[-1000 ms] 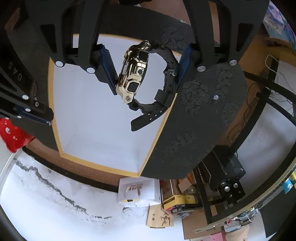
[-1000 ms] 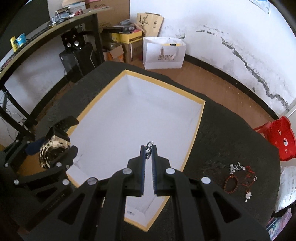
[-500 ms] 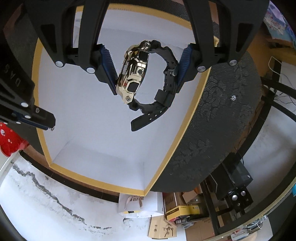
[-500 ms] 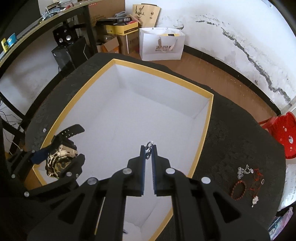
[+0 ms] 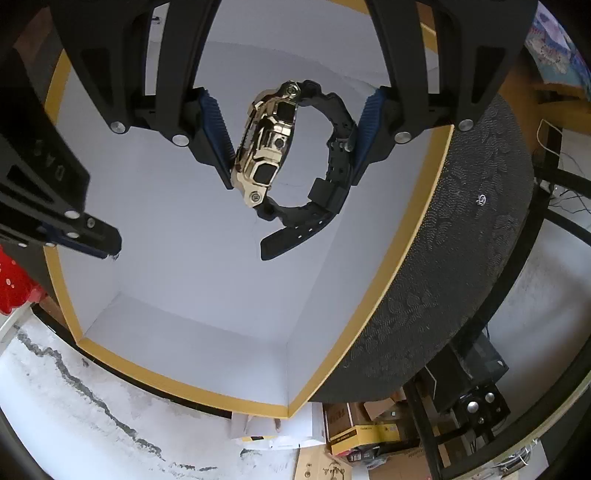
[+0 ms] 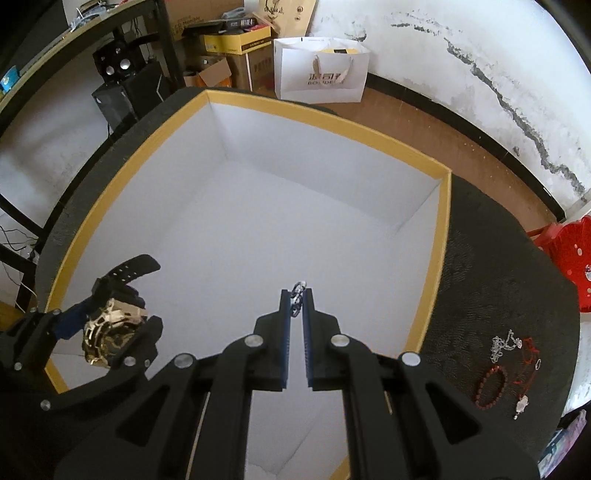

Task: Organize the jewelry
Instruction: 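Carry the watch with the left tool over the white box while the right tool carries the charm, then open the left tool to drop the watch into the box while the right tool releases the charm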

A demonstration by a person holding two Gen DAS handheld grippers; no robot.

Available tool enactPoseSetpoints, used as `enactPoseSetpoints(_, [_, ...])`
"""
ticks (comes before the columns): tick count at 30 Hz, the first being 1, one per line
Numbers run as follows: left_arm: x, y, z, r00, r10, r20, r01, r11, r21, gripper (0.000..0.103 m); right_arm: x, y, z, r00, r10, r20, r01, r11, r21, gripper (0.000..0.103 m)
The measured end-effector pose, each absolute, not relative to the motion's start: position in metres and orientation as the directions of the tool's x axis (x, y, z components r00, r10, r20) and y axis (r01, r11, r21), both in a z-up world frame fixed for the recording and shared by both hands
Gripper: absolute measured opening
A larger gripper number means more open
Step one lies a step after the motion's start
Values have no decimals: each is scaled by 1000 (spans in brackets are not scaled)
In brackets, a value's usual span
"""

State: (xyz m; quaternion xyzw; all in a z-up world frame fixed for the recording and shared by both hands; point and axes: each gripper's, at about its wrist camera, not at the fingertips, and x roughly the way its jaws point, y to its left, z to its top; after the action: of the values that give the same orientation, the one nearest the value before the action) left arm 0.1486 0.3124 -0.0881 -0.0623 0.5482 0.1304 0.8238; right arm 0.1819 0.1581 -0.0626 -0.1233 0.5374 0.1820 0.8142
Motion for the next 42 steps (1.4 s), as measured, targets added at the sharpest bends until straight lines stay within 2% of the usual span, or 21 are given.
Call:
enactPoseSetpoints(16, [158,310,-100,328,151,-932,-283,958,55,61,200,162,-81,333,152,-931,-420,907,-2,7])
enactPoseSetpoints(23, [158,311,-99,323,142,-936,-291,956,44,65,201,161,-76,338,159,-928,-424,906,1,7])
enactPoseSetpoints(25, [158,312,-98,328,135,-935,-296,954,34,69,202,159,-74,336,166,-927,-423,906,9,12])
enactPoseSetpoints(26, [158,311,-96,332,137,-933,-296,954,34,71,202,158,-73,341,165,-925,-419,908,8,24])
enactPoseSetpoints(27, [157,310,-95,337,139,-931,-296,954,35,74,201,158,-71,349,167,-922,-419,908,7,43])
enactPoseSetpoints(29, [157,309,-92,347,148,-926,-297,954,41,84,199,161,-69,357,177,-917,-429,903,7,53])
enactPoseSetpoints(31, [157,311,-91,349,151,-925,-305,952,41,84,198,162,-67,359,175,-917,-433,902,3,53])
enactPoseSetpoints(33, [156,313,-90,348,146,-926,-313,949,33,86,198,162,-65,361,178,-915,-428,904,7,62])
enactPoseSetpoints(39, [153,313,-83,355,136,-925,-306,952,23,93,193,162,-51,382,181,-906,-434,901,-3,64])
enactPoseSetpoints(42, [151,314,-77,359,136,-923,-304,952,22,97,187,158,-37,414,177,-893,-433,901,-22,75])
